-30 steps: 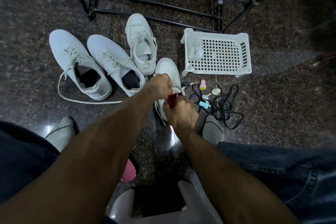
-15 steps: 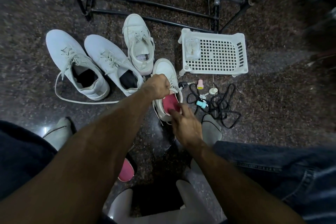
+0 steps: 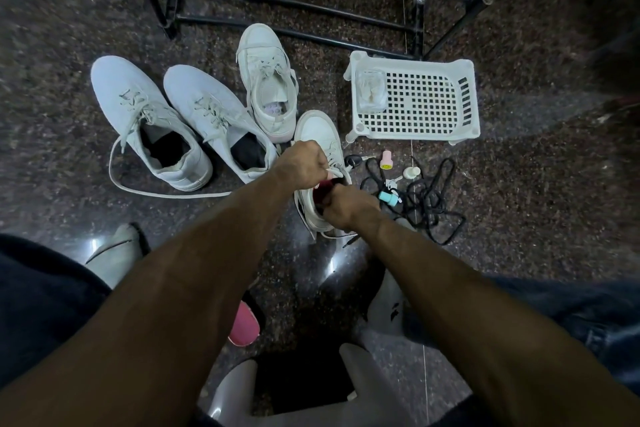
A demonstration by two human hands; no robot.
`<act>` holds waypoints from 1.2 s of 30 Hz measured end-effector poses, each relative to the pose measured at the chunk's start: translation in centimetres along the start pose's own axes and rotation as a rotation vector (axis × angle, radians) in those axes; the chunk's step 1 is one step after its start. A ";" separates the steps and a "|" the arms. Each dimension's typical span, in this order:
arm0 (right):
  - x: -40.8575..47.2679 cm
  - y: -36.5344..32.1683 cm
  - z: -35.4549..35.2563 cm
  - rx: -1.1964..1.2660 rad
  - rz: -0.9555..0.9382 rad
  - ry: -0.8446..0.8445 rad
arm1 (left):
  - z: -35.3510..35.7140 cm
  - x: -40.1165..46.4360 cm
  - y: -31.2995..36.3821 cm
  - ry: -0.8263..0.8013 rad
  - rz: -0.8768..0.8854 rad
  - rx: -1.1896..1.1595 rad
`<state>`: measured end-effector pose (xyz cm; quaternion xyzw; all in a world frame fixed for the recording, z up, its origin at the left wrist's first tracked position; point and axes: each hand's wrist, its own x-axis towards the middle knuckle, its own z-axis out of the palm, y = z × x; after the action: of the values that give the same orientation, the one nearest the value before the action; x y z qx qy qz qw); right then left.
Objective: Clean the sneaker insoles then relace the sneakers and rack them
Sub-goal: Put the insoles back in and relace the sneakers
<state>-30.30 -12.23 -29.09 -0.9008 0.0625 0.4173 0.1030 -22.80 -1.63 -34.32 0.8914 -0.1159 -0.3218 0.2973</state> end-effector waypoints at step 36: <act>1.5 -0.3 -0.1 -0.424 -0.121 -0.326 | 0.2 -0.5 -0.2 -0.019 0.020 0.047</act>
<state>-29.20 -11.97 -30.17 -0.8253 -0.0976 0.5535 -0.0543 -23.30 -1.37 -34.31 0.8939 -0.1350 -0.3245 0.2782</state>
